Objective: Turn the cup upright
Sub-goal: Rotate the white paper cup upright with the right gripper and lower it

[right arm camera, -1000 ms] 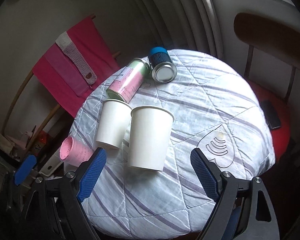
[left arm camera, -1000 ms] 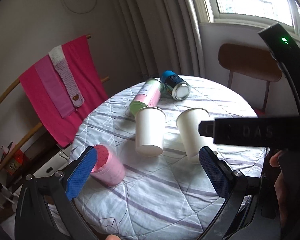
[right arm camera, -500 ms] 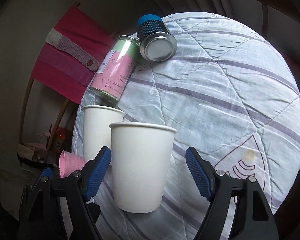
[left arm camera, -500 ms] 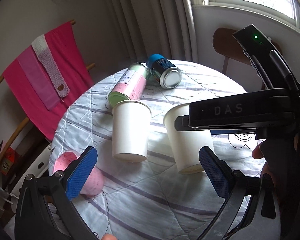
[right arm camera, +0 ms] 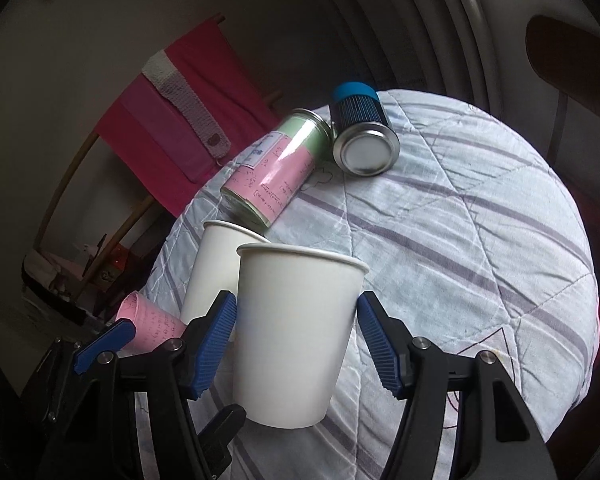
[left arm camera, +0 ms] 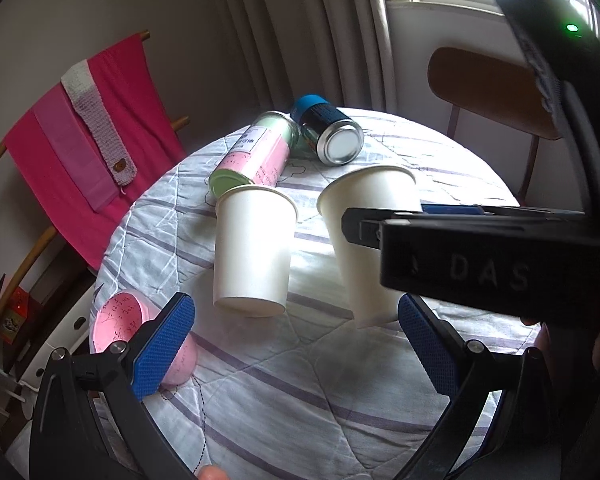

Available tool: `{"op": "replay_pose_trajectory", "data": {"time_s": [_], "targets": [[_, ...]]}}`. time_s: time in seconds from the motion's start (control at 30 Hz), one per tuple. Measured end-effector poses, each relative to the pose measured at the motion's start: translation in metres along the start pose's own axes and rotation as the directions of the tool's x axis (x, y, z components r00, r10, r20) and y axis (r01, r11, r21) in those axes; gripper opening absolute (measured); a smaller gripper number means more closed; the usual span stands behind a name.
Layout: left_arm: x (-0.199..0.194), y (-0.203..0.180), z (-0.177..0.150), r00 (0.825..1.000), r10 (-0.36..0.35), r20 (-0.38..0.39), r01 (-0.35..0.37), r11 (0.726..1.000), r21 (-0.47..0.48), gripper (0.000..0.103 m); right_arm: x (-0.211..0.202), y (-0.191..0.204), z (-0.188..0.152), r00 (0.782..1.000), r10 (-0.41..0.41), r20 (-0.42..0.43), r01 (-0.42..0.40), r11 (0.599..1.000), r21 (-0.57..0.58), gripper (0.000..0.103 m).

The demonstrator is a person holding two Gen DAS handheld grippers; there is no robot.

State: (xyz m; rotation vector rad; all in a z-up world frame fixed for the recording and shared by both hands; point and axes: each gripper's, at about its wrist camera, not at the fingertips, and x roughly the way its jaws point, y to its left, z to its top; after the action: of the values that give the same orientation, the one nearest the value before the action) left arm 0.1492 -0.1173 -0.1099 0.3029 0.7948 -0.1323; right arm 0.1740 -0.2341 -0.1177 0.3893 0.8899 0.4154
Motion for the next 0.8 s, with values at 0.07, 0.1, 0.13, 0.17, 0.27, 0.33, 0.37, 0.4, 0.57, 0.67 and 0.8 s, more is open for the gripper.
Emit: {"op": "replay_pose_trajectory", "data": {"time_s": [0.07, 0.1, 0.13, 0.17, 0.27, 0.33, 0.37, 0.4, 0.57, 0.67, 0.8], "targets": [[0.003, 0.002, -0.002, 1.0, 0.002, -0.009, -0.002, 1.0, -0.013, 0.103, -0.002, 0.002, -0.005, 1.0, -0.01, 0.02, 0.01, 0.999, -0.031, 0.064], [0.004, 0.003, -0.003, 1.0, 0.006, -0.013, -0.006, 1.0, -0.022, 0.103, -0.002, 0.003, -0.007, 0.999, -0.019, 0.028, 0.02, 0.999, -0.046, 0.064], [0.004, 0.004, -0.003, 1.0, 0.005, -0.014, -0.006, 1.0, -0.026, 0.103, -0.003, 0.003, -0.008, 0.999, -0.026, 0.03, 0.028, 0.998, -0.052, 0.064], [0.005, 0.004, -0.004, 1.0, 0.004, -0.017, -0.005, 1.0, -0.031, 0.103, -0.003, 0.002, -0.01, 0.999, -0.026, 0.034, 0.028, 0.998, -0.05, 0.064], [0.005, 0.004, -0.005, 1.0, -0.011, -0.021, 0.01, 0.999, -0.038, 0.103, -0.007, 0.0, -0.014, 0.999, -0.022, 0.047, 0.025, 0.999, -0.045, 0.064], [0.002, 0.003, -0.005, 0.998, -0.053, -0.016, 0.052, 0.998, -0.04, 0.103, -0.009, 0.001, -0.014, 0.998, -0.029, 0.061, 0.032, 0.998, -0.046, 0.064], [0.0, 0.002, -0.005, 0.996, -0.087, -0.012, 0.087, 0.995, -0.04, 0.103, -0.009, 0.0, -0.013, 0.998, -0.031, 0.063, 0.034, 0.999, -0.042, 0.064], [-0.003, 0.001, -0.005, 0.992, -0.126, -0.006, 0.126, 0.991, -0.042, 0.103, -0.009, 0.0, -0.012, 0.997, -0.03, 0.065, 0.033, 0.999, -0.039, 0.064], [0.003, -0.002, -0.004, 0.995, -0.103, -0.021, 0.102, 0.994, -0.04, 0.103, -0.013, 0.004, -0.009, 0.997, -0.007, 0.077, 0.01, 0.999, -0.04, 0.064], [0.009, 0.001, -0.006, 0.995, -0.087, -0.038, 0.085, 0.995, -0.053, 0.103, -0.015, 0.009, -0.012, 0.996, -0.005, 0.088, 0.011, 0.998, -0.067, 0.064], [0.015, 0.001, -0.007, 0.996, -0.069, -0.048, 0.066, 0.996, -0.053, 0.103, -0.02, 0.013, -0.017, 0.994, -0.017, 0.112, 0.028, 0.995, -0.096, 0.064]]}}
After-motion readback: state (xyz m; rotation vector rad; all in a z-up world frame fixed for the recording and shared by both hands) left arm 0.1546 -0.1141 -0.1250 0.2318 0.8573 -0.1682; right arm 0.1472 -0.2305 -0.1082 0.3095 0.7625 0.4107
